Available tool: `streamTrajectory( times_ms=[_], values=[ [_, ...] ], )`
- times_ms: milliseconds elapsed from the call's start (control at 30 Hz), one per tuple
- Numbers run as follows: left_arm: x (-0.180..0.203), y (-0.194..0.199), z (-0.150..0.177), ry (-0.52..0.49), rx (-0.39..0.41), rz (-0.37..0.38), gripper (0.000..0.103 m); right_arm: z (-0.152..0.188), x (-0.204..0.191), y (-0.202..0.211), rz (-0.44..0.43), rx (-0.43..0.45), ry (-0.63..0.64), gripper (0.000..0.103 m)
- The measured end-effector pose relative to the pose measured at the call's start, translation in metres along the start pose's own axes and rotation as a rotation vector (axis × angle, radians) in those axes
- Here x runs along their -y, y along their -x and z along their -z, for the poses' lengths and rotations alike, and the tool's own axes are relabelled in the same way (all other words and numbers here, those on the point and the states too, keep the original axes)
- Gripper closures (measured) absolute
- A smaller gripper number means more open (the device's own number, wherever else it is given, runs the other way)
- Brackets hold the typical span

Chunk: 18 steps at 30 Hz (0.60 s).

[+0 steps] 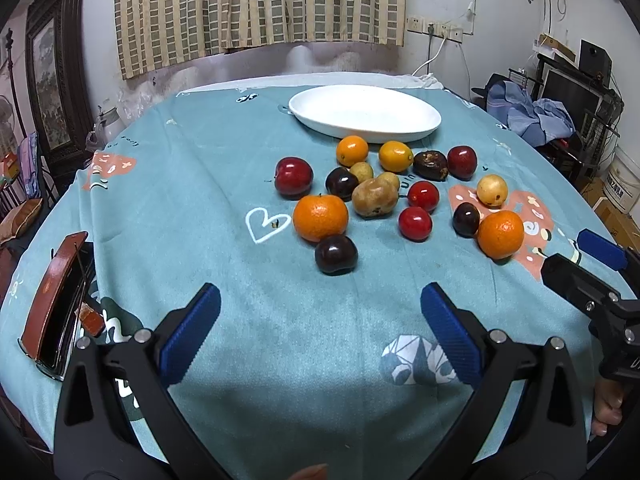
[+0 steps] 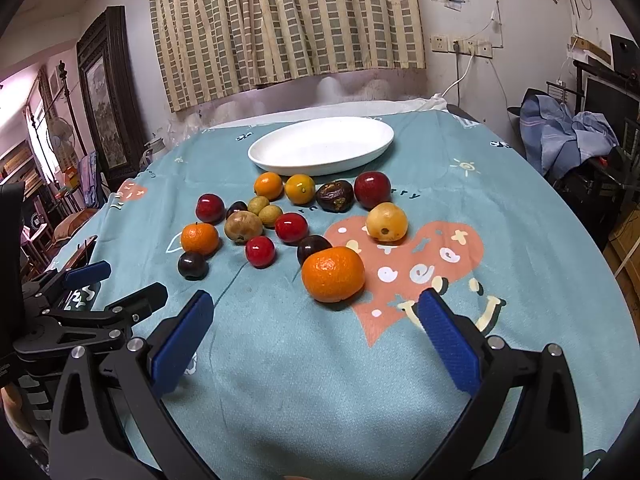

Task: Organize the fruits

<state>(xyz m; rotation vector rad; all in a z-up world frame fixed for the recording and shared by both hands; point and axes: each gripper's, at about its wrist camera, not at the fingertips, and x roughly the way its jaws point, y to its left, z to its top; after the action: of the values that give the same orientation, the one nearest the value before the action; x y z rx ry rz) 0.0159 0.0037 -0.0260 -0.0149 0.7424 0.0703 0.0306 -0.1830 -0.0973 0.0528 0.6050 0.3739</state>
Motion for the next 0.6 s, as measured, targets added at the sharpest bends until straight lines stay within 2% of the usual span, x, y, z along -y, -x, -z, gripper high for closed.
streamTrajectory(
  times_ms=[600],
  values=[
    [0.002, 0.0042, 0.0027, -0.007, 0.074, -0.008, 0.002, 0.004, 0.0038, 0.0082, -0.054, 0.093, -0.028, 0.001]
  ],
)
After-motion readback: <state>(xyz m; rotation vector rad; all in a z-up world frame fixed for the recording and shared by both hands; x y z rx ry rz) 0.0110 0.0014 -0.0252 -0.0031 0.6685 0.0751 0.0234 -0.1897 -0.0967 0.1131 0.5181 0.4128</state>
